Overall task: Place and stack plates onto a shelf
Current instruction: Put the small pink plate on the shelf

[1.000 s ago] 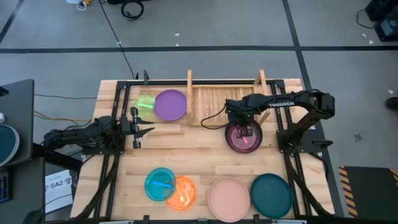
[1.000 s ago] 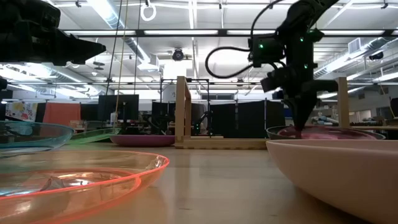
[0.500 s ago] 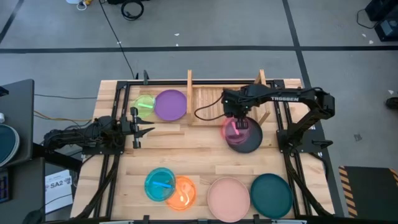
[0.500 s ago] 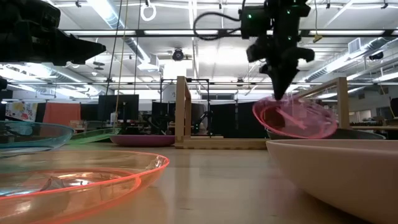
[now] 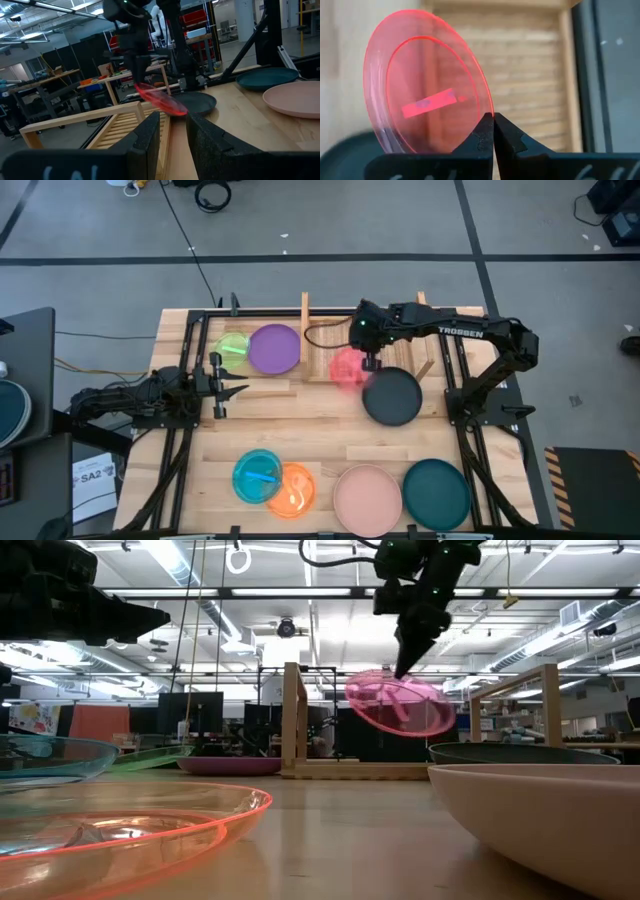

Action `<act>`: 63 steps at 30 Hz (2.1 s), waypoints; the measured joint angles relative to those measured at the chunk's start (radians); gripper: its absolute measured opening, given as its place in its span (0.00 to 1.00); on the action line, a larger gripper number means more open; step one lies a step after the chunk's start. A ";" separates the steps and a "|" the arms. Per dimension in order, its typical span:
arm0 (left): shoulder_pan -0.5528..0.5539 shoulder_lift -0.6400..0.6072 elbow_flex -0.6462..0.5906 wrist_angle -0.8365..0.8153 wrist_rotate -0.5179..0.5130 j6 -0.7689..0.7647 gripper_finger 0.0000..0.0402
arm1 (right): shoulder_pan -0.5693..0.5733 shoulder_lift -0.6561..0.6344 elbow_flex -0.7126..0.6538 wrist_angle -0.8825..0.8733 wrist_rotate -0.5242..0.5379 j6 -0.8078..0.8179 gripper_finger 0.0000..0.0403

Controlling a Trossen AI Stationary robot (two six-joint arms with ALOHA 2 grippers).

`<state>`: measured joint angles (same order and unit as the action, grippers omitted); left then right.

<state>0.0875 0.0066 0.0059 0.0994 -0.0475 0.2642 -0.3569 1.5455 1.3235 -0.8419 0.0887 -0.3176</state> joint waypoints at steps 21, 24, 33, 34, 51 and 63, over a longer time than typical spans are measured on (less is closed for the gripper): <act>0.000 0.000 0.000 0.000 0.000 0.000 0.26 | -0.189 0.057 0.001 0.384 -0.005 0.010 0.02; 0.000 0.000 0.000 0.000 0.000 0.000 0.26 | -0.198 0.106 0.001 0.400 -0.007 0.011 0.02; 0.000 0.000 0.000 0.000 0.000 0.000 0.26 | -0.233 0.246 0.000 0.400 -0.011 0.011 0.02; 0.000 0.000 0.000 0.000 0.000 0.000 0.26 | -0.235 0.258 0.000 0.400 -0.012 0.011 0.02; 0.000 0.000 0.000 0.000 0.000 0.000 0.26 | -0.242 0.321 0.000 0.467 -0.089 0.011 0.02; 0.000 0.000 0.000 -0.006 0.000 0.000 0.26 | -0.243 0.320 0.000 0.476 -0.083 0.008 0.02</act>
<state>0.0876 0.0067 0.0059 0.0937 -0.0474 0.2645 -0.5999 1.8660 1.3239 -0.3660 0.0060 -0.3100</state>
